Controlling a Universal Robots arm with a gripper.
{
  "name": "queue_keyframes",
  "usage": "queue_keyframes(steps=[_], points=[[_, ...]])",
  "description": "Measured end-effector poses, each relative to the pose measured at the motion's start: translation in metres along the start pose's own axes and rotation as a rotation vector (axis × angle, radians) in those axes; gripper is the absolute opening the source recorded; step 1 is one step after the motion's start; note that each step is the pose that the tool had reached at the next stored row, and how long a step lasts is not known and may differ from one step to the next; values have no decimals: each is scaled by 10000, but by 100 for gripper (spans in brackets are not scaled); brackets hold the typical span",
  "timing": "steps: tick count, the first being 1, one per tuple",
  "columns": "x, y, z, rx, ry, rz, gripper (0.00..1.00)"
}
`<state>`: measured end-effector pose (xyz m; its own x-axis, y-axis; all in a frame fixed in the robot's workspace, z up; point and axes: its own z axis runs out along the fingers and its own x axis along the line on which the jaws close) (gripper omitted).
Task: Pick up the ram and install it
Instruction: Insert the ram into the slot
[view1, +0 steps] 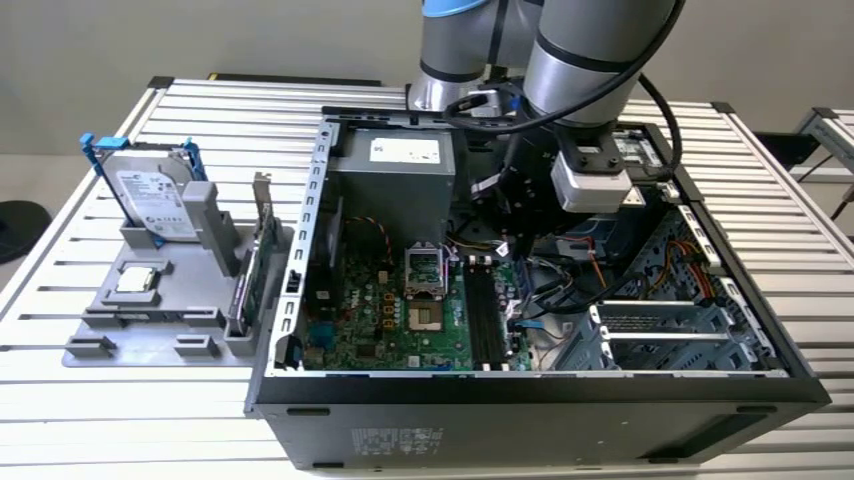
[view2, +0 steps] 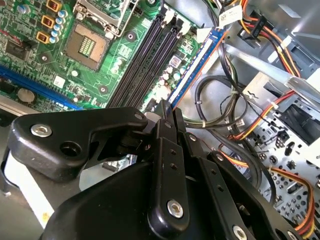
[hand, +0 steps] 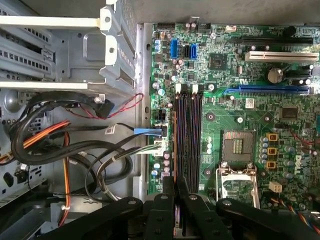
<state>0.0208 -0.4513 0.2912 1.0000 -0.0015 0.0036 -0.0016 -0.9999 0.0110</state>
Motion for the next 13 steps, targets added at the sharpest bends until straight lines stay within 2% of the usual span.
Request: queue_keyframes(steps=[7,13], points=[[0,1,82,-1,-1,26,0],[-1,8,121,-2,-1,36,0]])
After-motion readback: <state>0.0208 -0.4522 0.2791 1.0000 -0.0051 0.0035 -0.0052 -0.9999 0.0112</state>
